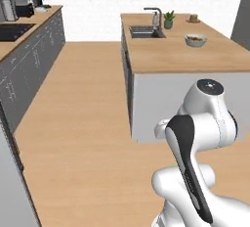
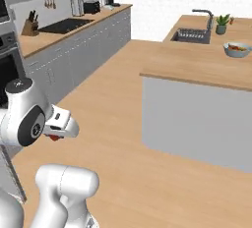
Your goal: Take the strawberry from the fridge and place it on top of the pancake, located on the dining counter.
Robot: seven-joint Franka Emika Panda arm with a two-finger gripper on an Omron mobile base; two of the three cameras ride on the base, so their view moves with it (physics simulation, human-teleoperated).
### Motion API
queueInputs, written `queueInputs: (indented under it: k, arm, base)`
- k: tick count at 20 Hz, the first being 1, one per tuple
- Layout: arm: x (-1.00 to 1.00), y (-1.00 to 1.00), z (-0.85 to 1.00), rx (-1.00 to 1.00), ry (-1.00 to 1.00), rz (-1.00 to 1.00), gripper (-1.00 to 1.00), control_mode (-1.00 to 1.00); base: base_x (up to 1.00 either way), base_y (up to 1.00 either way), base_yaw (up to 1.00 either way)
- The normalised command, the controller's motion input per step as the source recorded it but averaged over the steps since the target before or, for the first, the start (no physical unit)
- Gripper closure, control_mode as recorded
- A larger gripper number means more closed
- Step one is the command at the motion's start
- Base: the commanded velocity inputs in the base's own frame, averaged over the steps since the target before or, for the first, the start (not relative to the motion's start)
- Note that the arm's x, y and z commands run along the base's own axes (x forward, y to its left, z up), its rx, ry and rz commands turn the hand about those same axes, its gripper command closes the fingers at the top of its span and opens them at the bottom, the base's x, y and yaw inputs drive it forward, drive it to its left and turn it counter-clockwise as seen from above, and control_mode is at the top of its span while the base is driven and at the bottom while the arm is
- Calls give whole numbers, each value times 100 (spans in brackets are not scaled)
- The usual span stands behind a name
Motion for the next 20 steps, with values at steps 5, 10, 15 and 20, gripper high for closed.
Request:
queueInputs:
  k: [5, 10, 15, 20]
  arm:
    - [0, 0, 0, 0, 0, 0, 100, 100]
    - [0, 0, 0, 0, 0, 0, 100, 100]
    - [0, 0, 0, 0, 0, 0, 100, 100]
    - [0, 0, 0, 0, 0, 0, 100, 100]
  base:
    - [15, -100, -46]
    - [29, -100, -41]
    - [50, -100, -34]
    - [94, -100, -9]
